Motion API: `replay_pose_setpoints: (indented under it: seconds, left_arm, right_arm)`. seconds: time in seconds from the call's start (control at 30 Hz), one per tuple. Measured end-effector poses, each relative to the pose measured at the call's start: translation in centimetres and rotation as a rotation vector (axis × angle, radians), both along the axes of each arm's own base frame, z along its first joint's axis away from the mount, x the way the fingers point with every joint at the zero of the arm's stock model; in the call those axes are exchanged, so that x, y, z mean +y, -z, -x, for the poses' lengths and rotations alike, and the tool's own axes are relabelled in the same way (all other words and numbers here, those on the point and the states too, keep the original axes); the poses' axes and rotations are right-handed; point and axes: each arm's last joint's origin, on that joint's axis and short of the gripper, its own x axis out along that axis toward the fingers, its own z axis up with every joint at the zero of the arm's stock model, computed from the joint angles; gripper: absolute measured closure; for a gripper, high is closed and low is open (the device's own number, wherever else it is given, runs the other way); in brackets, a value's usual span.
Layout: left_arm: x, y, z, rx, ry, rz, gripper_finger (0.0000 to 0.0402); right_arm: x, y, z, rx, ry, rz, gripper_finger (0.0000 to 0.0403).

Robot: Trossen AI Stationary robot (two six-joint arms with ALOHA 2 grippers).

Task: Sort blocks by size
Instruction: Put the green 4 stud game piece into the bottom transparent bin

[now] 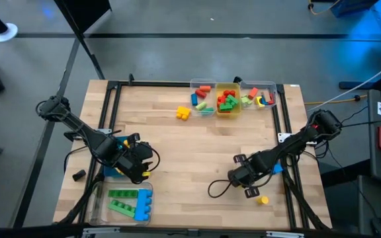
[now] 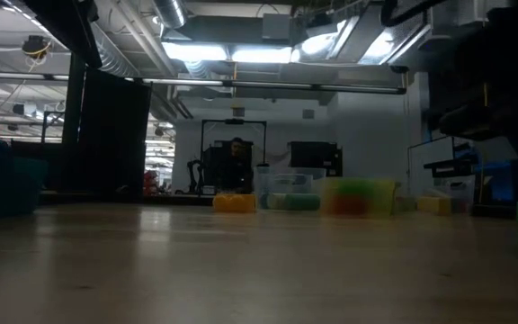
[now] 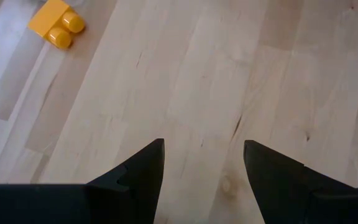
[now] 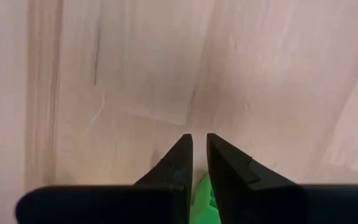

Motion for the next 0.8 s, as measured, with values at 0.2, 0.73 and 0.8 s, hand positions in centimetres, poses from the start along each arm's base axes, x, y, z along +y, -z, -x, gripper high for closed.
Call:
replay_pose_setpoints:
  seconds: [0.2,0.73,0.8]
  left_arm:
    - [0.0,0.0,0.0,0.000,0.000,0.000,0.0199]
    - [0.0,0.0,0.0,-0.001,-0.001,-0.002,0.0199]
    - [0.0,0.0,0.0,-0.001,-0.001,-0.002,0.0199]
  right_arm:
    - [-1.1,0.0,-0.5,0.042,0.243,-0.017,0.0349]
    - [-2.5,-0.1,-1.2,0.105,0.115,-0.176,0.0220]
    - [-2.4,-0.2,-1.1,0.083,-0.052,-0.198,0.0221]
